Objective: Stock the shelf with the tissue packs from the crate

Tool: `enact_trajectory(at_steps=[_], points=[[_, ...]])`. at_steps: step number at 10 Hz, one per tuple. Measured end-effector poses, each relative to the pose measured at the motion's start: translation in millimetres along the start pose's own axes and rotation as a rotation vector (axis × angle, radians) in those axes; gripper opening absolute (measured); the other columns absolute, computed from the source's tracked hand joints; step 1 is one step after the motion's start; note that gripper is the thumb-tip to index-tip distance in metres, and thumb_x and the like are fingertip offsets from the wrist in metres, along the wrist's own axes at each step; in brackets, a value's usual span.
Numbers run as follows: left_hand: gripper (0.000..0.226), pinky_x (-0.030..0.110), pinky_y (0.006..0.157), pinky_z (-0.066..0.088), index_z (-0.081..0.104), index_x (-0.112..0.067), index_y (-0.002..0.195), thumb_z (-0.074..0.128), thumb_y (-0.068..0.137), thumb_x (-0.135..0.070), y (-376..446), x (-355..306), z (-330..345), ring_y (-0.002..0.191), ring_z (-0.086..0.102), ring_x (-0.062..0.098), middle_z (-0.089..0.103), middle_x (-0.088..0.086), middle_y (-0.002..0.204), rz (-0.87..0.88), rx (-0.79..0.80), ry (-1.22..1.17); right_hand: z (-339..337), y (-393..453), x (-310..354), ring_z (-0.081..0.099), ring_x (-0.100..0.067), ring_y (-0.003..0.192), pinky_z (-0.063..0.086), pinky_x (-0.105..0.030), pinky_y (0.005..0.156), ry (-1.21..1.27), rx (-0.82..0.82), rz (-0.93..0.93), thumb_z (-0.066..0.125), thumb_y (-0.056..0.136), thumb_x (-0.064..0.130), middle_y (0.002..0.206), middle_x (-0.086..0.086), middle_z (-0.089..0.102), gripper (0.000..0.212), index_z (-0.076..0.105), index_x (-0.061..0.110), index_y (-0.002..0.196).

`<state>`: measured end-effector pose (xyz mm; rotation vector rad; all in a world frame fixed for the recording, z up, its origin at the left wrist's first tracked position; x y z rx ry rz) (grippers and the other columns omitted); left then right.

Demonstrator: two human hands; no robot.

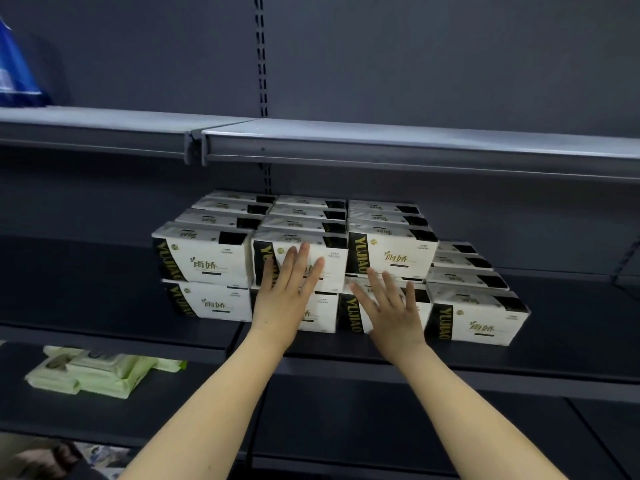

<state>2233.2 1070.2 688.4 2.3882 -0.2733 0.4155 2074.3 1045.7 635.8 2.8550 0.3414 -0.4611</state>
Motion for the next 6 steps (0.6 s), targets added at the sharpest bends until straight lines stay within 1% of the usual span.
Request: enact_trajectory(at_steps=[1,2,3,4,5,6], points=[[0.127,0.048,0.111,0.017,0.002,-0.013,0.147,0.085,0.056,-0.047,-2,8,-4,0.14,0.008,0.031,0.001,0.017,0.153,0.019,-0.021,-0.003,-20,-6,5,-0.019,-0.029,0.137,-0.002,-0.056,0.109,0.029,-0.13,0.021,0.068,0.081,0.035,0.15,-0.01,-0.027,0.109,-0.021,0.027,0.144],[0.122,0.049,0.113,0.007,-0.01,-0.013,0.146,0.075,0.068,-0.054,-9,20,-4,0.141,-0.002,0.032,-0.01,0.018,0.152,0.066,-0.016,-0.007,-35,-15,4,0.04,-0.037,0.131,0.025,-0.061,0.099,0.029,-0.279,0.099,0.092,0.036,0.024,0.144,-0.018,0.041,0.116,0.042,0.016,0.14],[0.122,0.05,0.114,0.004,-0.005,-0.012,0.146,0.077,0.065,-0.052,-16,35,-9,0.141,0.001,0.032,-0.004,0.016,0.153,0.096,-0.045,-0.045,-50,-28,8,0.034,-0.037,0.128,0.031,-0.066,0.096,-0.016,-0.334,0.174,0.092,0.037,0.019,0.137,-0.022,0.048,0.099,0.058,0.011,0.129],[0.121,0.049,0.113,-0.004,-0.003,-0.012,0.146,0.08,0.063,-0.043,-22,50,-17,0.141,0.002,0.032,-0.003,0.015,0.153,0.125,-0.085,-0.076,-68,-37,18,0.032,-0.037,0.129,0.037,-0.067,0.094,-0.008,-0.377,0.239,0.09,0.044,0.02,0.138,-0.023,0.047,0.089,0.059,0.009,0.127],[0.113,0.05,0.113,0.002,0.017,-0.011,0.144,0.084,0.057,-0.036,-25,67,-26,0.139,0.014,0.033,0.012,0.018,0.152,0.146,-0.181,-0.128,-86,-43,34,0.042,-0.042,0.125,0.039,-0.066,0.092,-0.018,-0.391,0.25,0.088,0.049,0.022,0.135,-0.024,0.049,0.082,0.06,0.009,0.125],[0.109,0.051,0.112,0.012,0.022,-0.011,0.144,0.083,0.06,-0.042,-27,88,-37,0.139,0.019,0.033,0.024,0.02,0.151,0.122,-0.233,-0.163,-107,-45,46,0.039,-0.042,0.125,0.038,-0.064,0.093,-0.029,-0.471,0.284,0.085,0.052,0.022,0.133,-0.024,0.05,0.078,0.059,0.01,0.125]])
Point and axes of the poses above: each hand's wrist, its own y-axis towards the middle knuckle, its own z-axis out of the palm, x = y × z, the point moved 9 cm from there along y, towards the middle knuckle
